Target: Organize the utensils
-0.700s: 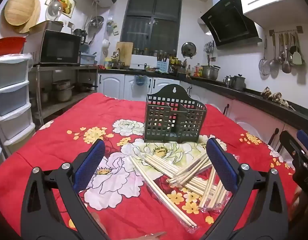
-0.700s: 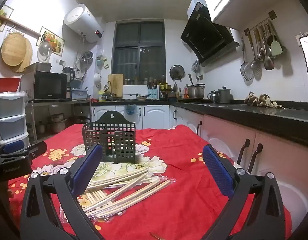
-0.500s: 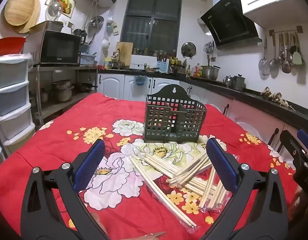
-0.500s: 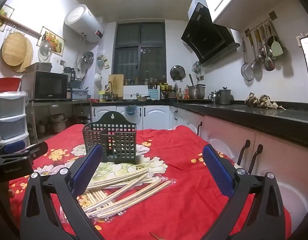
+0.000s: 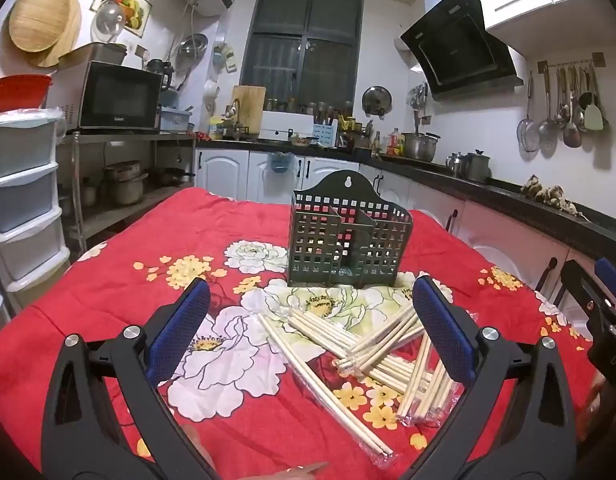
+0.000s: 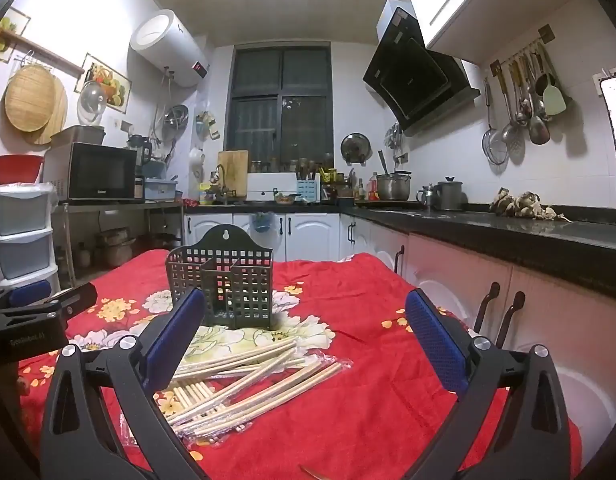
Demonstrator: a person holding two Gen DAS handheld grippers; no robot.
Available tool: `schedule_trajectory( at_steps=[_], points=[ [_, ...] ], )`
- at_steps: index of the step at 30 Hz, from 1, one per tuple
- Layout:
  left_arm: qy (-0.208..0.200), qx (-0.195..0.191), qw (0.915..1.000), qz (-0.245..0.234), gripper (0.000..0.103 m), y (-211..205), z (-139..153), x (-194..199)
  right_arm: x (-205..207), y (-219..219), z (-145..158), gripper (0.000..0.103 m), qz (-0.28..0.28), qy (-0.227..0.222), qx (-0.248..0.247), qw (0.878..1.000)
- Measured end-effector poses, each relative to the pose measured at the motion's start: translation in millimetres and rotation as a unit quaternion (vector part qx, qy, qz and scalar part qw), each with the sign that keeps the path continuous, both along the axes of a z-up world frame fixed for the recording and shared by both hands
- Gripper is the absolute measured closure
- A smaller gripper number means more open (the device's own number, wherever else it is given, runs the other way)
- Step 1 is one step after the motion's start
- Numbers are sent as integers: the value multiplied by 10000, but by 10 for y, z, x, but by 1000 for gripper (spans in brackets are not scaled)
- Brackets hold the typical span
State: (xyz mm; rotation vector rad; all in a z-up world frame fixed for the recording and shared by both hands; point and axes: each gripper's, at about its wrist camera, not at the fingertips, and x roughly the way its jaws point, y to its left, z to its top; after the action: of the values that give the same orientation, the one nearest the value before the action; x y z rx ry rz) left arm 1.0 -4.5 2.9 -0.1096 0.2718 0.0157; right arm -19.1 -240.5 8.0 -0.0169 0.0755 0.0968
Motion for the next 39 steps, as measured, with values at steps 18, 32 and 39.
schedule_trajectory(
  at_steps=[18,32,39],
  points=[
    [8,0,10000,-42,10,24,-40,10,2,13,-5,6,4,-5,7,10000],
    [28,7,10000,-58,10,-8,-71,34,-18,32,7,6,16,24,32,10000],
    [25,-15,10000,-55,10,-37,-107,43,-7,22,0,6,5,36,30,10000]
  ],
)
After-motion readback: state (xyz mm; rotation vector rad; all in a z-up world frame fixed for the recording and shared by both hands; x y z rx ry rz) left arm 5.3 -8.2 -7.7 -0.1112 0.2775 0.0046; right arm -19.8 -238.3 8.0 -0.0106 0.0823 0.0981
